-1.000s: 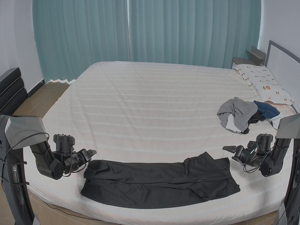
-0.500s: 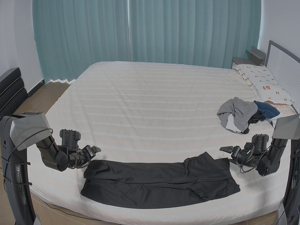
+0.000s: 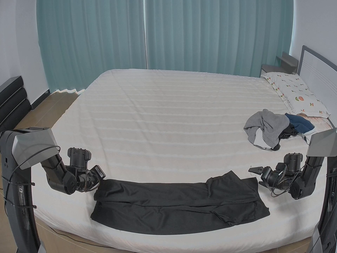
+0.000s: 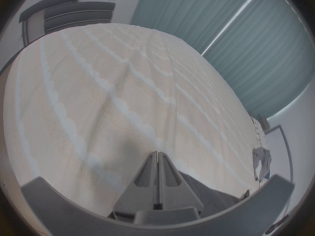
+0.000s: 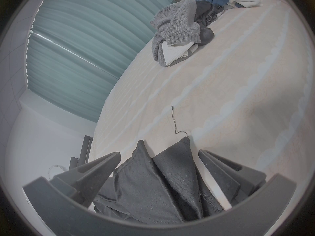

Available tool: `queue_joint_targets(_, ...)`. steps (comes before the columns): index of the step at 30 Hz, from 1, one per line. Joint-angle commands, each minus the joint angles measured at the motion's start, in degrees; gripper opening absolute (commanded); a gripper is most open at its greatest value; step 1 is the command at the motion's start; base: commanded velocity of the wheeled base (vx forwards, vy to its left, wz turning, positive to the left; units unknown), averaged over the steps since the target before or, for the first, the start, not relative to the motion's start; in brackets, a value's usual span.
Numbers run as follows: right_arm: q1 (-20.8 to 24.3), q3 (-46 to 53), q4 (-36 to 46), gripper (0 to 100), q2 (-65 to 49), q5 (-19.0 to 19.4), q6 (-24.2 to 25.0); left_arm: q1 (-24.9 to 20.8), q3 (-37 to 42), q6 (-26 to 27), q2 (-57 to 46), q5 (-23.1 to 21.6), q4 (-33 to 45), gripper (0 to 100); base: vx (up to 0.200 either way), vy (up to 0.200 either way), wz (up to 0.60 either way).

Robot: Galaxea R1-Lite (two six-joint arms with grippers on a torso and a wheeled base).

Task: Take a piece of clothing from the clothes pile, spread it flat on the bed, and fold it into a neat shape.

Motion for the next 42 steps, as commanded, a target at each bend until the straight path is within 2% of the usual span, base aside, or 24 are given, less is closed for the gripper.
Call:
queue_joint_targets(1,-0.46,0.07,-0.01,100,0.06,-0.04,-0.01,1.22,-0.65,-3.58,-0.34,1.28,-0.78,0,0.000,0.000,0.00)
queue_joint_targets(9,-0.55,0.16,-0.01,100,0.06,-0.13,-0.01,3.24,-0.47,-4.90,-0.26,1.80,-2.88,0,0.000,0.000,0.00)
queue_joint_targets(20,-0.55,0.43,-0.10,100,0.14,-0.13,0.07,2.71,0.49,-4.64,-0.26,0.93,-2.88,0,0.000,0.000,0.00)
queue_joint_targets(21,-0.55,0.43,-0.01,100,0.23,-0.13,0.07,2.62,0.49,-4.73,-0.34,0.93,-2.97,100,0.000,0.000,0.00)
queue_joint_targets(25,-0.55,0.43,-0.10,100,0.23,-0.13,0.07,1.57,0.58,-4.55,-0.08,0.13,-3.15,100,0.000,0.000,0.00)
queue_joint_targets(29,-0.46,0.43,-0.10,100,0.32,-0.48,-0.01,1.13,0.58,-4.55,-0.43,-2.94,-3.15,100,0.000,0.000,0.00)
queue_joint_targets(35,-0.37,0.25,-0.10,100,0.49,-1.09,-0.01,-0.63,0.67,-4.29,-0.08,-3.29,-3.06,100,0.000,0.000,0.00)
queue_joint_targets(39,-0.37,0.43,-1.07,100,0.85,-1.18,-0.01,-1.25,1.81,-0.24,0.36,-3.47,-3.32,100,0.000,0.000,0.00)
queue_joint_targets(42,-0.28,0.43,-1.33,100,1.02,-1.18,-0.01,-1.95,2.08,0.46,0.45,-3.38,-4.55,100,0.000,0.000,0.00)
